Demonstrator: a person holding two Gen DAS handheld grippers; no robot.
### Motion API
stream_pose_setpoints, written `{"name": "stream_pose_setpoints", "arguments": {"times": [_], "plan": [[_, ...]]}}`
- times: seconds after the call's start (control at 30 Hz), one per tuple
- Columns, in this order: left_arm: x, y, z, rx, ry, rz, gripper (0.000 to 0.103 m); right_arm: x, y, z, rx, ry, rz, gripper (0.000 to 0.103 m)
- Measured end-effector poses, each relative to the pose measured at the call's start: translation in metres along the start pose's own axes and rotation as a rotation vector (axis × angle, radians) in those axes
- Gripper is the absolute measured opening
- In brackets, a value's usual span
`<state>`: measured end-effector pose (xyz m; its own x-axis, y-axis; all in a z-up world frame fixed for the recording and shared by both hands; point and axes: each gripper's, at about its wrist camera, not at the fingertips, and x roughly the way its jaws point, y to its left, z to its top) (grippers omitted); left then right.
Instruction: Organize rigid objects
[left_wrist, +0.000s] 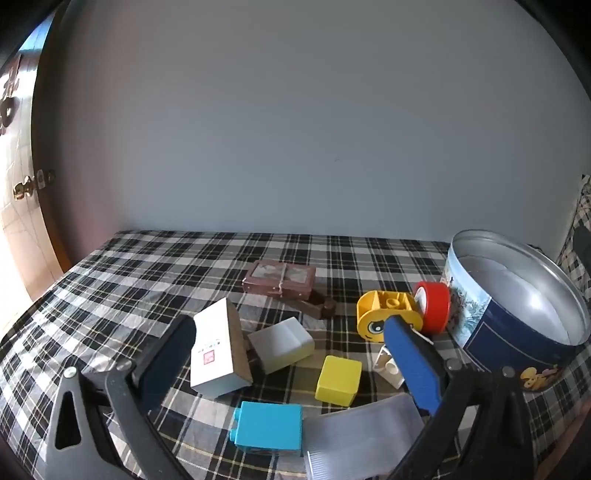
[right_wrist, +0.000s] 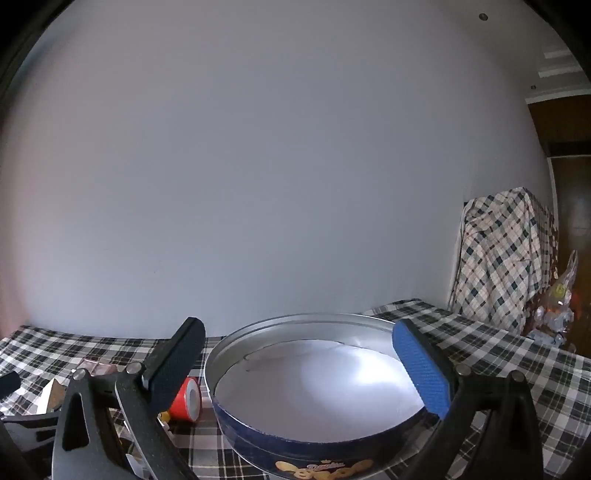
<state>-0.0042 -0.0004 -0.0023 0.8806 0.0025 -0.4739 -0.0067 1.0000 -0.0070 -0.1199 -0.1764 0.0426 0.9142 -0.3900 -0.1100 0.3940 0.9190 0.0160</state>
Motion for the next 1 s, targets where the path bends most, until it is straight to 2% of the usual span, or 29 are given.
{"name": "stream_pose_setpoints", "arguments": {"times": [0.77, 1.0], "plan": [[0.008, 0.005, -0.003, -0.009, 0.065, -0.008, 0.103, 0.010, 0.010, -0.004, -0.028, 0.044, 0.054, 0.102], [0.007, 0.008, -0.005, 0.011, 0.076, -0.031, 0.103, 0.011, 0.015, -0.008, -0.043, 0.086, 0.111, 0.102]]}}
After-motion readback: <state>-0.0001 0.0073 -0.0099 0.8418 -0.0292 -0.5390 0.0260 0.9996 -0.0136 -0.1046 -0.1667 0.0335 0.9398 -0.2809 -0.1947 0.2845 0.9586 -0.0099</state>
